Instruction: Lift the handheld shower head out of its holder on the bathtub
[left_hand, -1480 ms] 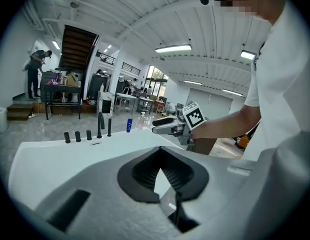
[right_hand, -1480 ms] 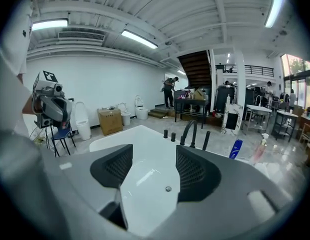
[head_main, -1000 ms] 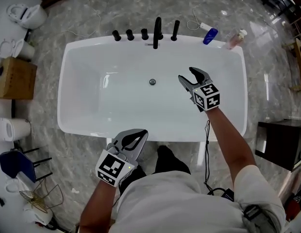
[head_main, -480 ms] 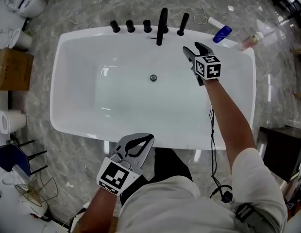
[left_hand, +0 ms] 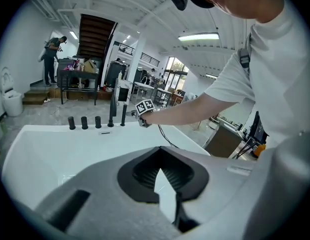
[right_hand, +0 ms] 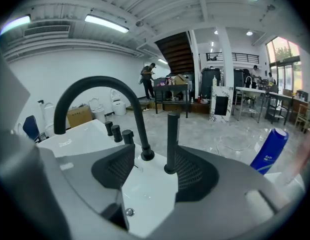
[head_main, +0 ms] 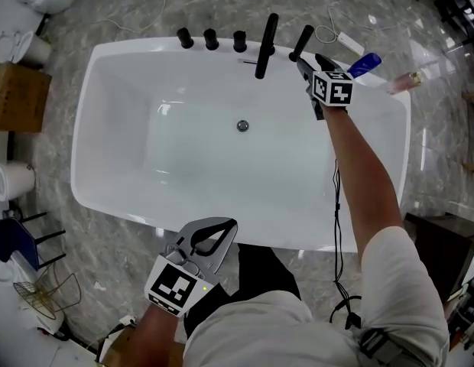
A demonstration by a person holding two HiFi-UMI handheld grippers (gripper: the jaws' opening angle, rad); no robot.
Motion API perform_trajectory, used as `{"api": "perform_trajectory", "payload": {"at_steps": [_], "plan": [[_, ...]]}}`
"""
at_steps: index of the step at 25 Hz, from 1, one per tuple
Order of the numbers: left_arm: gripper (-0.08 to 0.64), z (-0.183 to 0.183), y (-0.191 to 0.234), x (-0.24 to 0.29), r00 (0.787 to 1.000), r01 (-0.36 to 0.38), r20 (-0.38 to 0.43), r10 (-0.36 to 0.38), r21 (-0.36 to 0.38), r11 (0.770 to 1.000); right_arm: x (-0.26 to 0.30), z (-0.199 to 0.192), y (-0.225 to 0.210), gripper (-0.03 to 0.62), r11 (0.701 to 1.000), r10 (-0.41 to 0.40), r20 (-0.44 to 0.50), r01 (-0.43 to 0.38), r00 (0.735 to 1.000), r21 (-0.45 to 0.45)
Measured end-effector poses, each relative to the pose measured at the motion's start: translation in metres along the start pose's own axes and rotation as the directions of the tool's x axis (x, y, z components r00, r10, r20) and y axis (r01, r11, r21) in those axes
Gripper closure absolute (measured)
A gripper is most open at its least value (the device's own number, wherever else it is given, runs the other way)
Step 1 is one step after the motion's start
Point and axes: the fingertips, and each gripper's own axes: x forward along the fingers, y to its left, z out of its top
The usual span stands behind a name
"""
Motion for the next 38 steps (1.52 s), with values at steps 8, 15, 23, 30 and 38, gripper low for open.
{"api": "perform_trajectory", "payload": {"at_steps": [8, 15, 23, 30, 38], "plan": [[0.554, -0.015, 0.007, 0.018, 1.0, 0.017, -0.017, -0.018, -0.052, 0.998, 0.047, 0.01, -0.03, 0.333, 0.999, -0.044, -0.005, 0.044, 0.999, 0.015], [0.554, -0.022, 0.007, 0.023, 1.0, 0.019, -0.021, -0.02, -0.066, 0.998, 0.07, 0.022, -0.04, 0.333, 0.996, -0.064, 0.007, 0.063, 0.998, 0.068], [0.554, -0.043, 0.001, 0.022, 0.998, 0.017, -0.058, -0.025, -0.13, 0.991, 0.09, 0.027, -0.044, 0.357, 0.994, -0.074, 0.002, 0.073, 0.997, 0.08], [0.552, -0.047, 0.003, 0.027, 0.998, 0.012, -0.055, -0.021, -0.162, 0.987, 0.093, 0.03, -0.044, 0.443, 0.998, -0.065, 0.009, 0.065, 0.998, 0.025], [0.554, -0.041, 0.006, 0.028, 0.999, 0.022, -0.039, -0.028, -0.153, 0.988, 0.087, 0.025, -0.043, 0.446, 0.998, -0.058, -0.009, 0.058, 0.998, 0.0]]}}
